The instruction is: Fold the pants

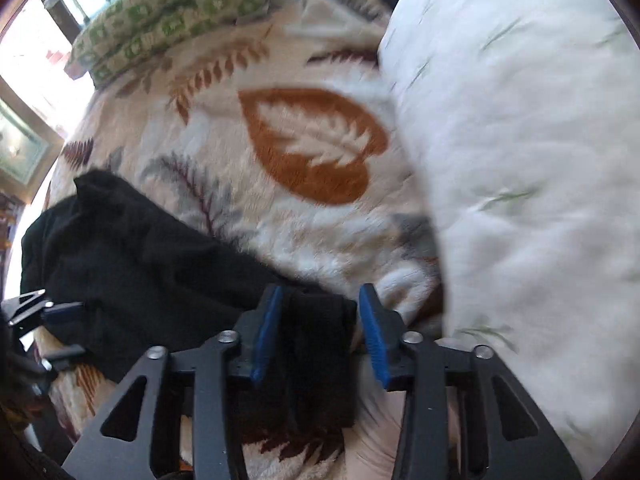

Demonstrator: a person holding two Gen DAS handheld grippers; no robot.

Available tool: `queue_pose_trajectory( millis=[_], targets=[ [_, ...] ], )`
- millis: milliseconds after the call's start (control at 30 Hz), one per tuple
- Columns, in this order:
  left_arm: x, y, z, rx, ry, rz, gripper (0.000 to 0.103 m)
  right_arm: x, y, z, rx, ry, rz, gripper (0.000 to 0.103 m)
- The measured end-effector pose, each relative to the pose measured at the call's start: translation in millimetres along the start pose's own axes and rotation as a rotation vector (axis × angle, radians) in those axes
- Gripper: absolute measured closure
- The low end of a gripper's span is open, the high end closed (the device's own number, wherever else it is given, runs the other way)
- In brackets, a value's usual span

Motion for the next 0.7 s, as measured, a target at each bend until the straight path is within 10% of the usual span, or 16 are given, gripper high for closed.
queue_pose_trajectory(
  millis=[67,333,700],
  targets=[
    [18,-24,-9,-0.033,-0.019,0.027,0.052,-2,-12,4,-0.030,0.019,0.025,0.088],
    [30,-52,-8,-0.066,-0.025,0.063,0.051,12,-17,5,0.038,0.084,0.195,0.093],
    [14,-8,2,0.028,0.070,0.036,0.051,0,12,8,0.116,0.068,0.207,0.075]
  ],
)
Point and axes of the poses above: each gripper's, at about its wrist camera, not at the fingertips, and y roughly against the way its jaws point, x to its right, z to its underside, the point moved 9 cm from there along -y, roughly the way its jaws point, and after that the axes turned 5 degrees about z, right-handed, at the moved point
